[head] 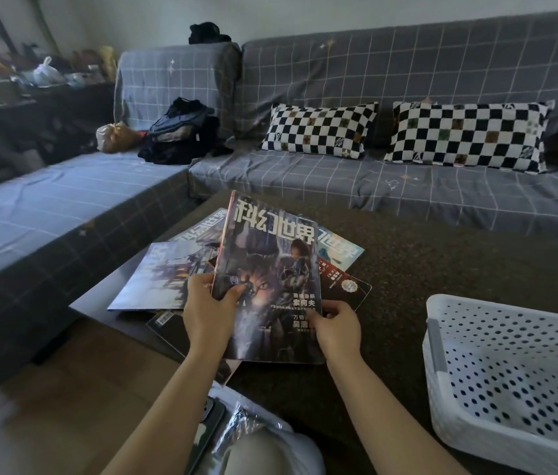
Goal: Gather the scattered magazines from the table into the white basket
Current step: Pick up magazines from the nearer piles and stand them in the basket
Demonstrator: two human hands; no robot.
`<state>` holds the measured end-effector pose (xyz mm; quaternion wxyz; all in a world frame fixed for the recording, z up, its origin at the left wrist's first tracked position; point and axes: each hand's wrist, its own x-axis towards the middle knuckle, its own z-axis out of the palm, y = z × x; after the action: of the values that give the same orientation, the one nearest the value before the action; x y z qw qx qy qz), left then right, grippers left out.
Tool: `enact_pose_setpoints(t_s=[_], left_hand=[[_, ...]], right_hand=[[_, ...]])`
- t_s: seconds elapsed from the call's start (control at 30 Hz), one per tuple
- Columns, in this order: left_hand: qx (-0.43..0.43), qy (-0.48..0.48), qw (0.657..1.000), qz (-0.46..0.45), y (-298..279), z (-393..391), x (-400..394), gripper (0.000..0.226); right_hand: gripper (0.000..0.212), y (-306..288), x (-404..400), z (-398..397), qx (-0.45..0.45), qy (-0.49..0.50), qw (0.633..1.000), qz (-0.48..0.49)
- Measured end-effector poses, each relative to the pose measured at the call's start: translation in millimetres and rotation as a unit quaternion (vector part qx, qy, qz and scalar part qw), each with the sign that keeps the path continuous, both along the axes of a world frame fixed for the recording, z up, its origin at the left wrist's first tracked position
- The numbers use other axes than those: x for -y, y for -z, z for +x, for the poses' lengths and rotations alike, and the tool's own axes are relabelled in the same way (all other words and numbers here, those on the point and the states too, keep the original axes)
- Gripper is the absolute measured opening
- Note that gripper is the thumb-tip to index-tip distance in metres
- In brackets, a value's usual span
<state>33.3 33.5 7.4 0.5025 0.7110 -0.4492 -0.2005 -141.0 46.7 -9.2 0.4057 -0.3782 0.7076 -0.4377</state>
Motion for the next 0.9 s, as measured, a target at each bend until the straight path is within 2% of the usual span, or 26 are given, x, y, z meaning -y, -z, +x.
enact_pose_setpoints(t_s=[0.13,0.33,0.47,0.6,0.9], left_hand=[[-0.053,0.032,0.998,-0.033,-19,0,-22,0.038],[-0.072,0.067,0.993,-0.072,-62,-10,-50,0.040],[-0.080,0.095,0.988,-0.091,-95,-33,-65,0.040],[-0.102,0.123,0.982,-0.100,-117,-74,-73,0.026],[-0.139,0.204,0.967,-0.066,-109,-182,-82,0.011]], right_hand=[[0.021,-12,-18,2,0.118,0.027,0.992,-0.046],[0.024,-48,-45,-10,0.140,0.047,0.979,-0.140],[0.033,-79,-64,-35,0.092,0.044,0.976,-0.191],[0.036,-102,-81,-76,0.042,0.058,0.976,-0.205],[0.035,-114,-111,-185,-0.015,0.128,0.973,-0.189]])
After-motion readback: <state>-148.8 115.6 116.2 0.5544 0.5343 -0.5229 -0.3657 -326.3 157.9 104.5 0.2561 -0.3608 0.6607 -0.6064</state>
